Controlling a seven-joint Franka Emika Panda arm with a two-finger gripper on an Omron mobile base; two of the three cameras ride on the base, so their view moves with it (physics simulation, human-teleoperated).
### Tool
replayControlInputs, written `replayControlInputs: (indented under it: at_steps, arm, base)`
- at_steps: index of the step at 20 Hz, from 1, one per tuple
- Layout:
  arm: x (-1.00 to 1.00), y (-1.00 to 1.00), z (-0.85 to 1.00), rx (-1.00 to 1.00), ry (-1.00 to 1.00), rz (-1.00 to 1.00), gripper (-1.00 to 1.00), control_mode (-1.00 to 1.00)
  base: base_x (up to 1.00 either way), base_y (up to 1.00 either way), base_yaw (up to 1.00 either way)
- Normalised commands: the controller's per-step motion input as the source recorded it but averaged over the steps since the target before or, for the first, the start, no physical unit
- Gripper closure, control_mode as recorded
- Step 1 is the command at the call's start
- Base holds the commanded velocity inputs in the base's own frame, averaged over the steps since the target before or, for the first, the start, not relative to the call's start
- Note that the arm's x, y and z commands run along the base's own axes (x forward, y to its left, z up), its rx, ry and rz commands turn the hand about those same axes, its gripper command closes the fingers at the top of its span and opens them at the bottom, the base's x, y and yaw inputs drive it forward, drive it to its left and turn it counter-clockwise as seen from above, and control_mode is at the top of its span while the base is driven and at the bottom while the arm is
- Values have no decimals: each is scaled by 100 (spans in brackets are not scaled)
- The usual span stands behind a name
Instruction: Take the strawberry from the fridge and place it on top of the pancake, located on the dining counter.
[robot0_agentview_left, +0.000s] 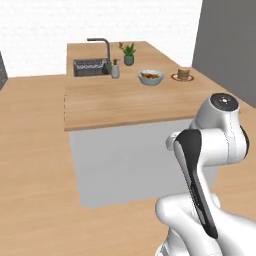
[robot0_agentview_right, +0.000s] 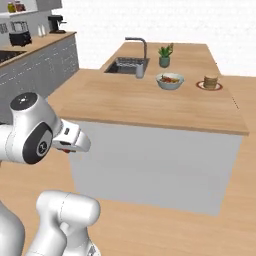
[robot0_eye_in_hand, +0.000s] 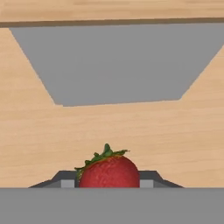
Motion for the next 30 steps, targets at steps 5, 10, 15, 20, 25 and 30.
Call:
replayControlInputs:
  at_steps: [5,10,15,20,25,30]
  arm:
    - [0,0,0,0,0,0,100,100]
    - [0,0,0,0,0,0,100,100]
    - [0,0,0,0,0,0,100,100]
    - [0,0,0,0,0,0,100,100]
    - [0,0,0,0,0,0,100,100]
    - [0,0,0,0,0,0,100,100]
  base:
    - [38,-100,-28]
    - [86,-100,-11]
    - [100,-100,0]
    - [86,-100,0]
    - [76,-100,5]
    - [71,-100,14]
